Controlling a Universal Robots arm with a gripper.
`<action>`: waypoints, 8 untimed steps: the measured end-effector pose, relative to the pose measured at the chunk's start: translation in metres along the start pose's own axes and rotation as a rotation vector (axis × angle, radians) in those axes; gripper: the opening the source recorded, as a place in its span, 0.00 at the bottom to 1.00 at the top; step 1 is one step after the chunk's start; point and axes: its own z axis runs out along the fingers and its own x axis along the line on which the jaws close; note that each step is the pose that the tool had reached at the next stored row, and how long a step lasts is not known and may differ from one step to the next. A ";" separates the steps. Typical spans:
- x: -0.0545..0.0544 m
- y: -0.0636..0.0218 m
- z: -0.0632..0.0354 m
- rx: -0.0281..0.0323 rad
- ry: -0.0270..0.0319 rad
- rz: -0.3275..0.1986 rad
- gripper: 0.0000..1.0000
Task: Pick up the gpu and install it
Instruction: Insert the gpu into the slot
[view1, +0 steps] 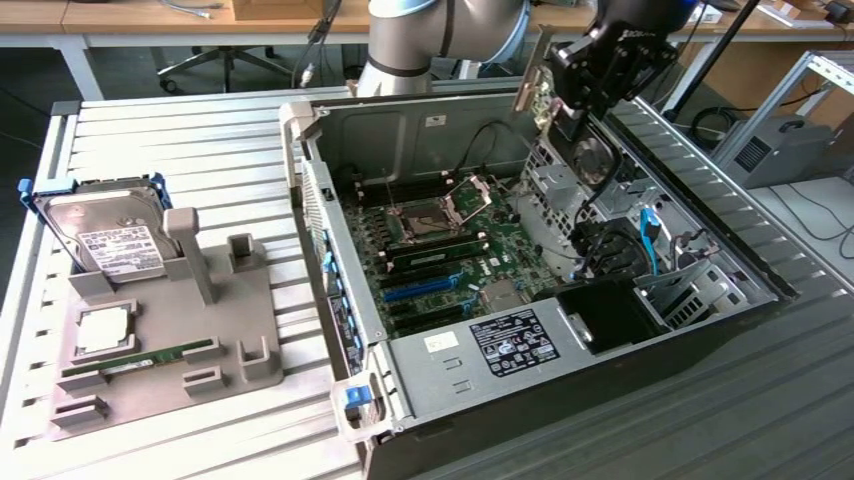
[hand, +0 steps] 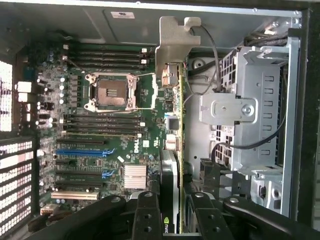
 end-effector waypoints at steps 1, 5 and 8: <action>0.000 0.0000 0.0000 -0.0009 0.0014 -0.032 0.27; 0.000 0.0000 0.0002 -0.0045 0.0079 -0.180 0.27; 0.000 0.0000 0.0002 -0.0059 0.0105 -0.238 0.27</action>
